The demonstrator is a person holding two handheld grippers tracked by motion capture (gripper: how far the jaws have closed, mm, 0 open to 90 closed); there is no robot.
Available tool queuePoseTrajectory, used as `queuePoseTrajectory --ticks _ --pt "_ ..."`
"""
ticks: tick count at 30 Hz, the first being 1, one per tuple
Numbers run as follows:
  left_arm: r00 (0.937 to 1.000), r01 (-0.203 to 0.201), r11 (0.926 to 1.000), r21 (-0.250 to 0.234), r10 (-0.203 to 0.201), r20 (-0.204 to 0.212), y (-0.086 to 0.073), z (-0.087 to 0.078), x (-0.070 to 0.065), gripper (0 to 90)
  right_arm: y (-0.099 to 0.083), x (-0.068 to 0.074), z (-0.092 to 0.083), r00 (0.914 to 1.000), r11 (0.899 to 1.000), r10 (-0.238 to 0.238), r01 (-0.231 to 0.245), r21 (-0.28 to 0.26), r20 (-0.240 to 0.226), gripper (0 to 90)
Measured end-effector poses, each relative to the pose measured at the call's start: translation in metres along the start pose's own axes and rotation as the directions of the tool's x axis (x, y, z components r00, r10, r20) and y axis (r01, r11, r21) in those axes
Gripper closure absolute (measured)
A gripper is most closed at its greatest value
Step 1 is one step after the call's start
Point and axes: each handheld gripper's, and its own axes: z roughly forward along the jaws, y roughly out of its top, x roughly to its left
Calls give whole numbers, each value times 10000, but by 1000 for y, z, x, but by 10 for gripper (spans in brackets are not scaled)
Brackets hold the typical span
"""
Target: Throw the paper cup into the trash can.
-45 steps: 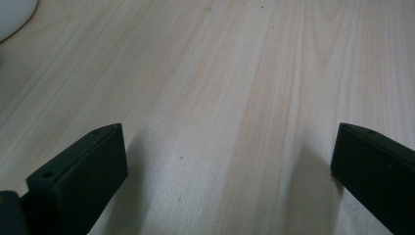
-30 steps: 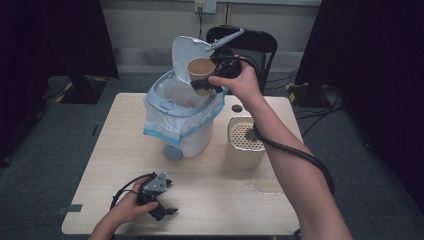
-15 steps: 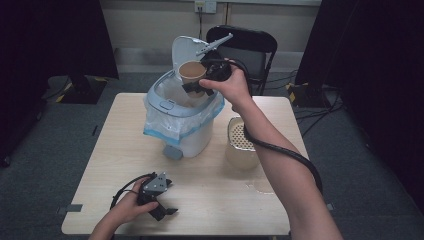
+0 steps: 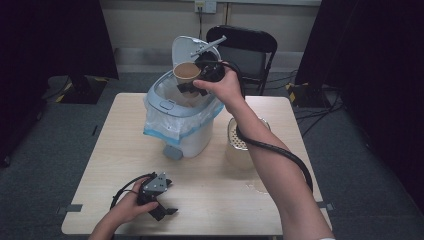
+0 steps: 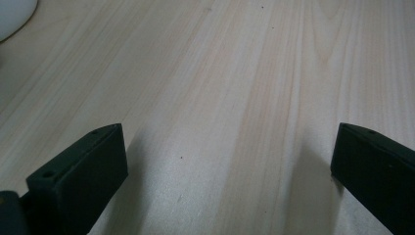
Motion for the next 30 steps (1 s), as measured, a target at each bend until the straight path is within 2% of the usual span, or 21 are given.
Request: queuePoseTrajectory --ticks 20,30 --pt "10000 -9 10000 2 9 -8 0 0 0 0 -1 -6 11 9998 9999 149 -150 58 150 271" --pt "10000 -8 10000 1 8 -9 0 0 0 0 0 -5 16 9998 9999 76 -78 133 182 265"
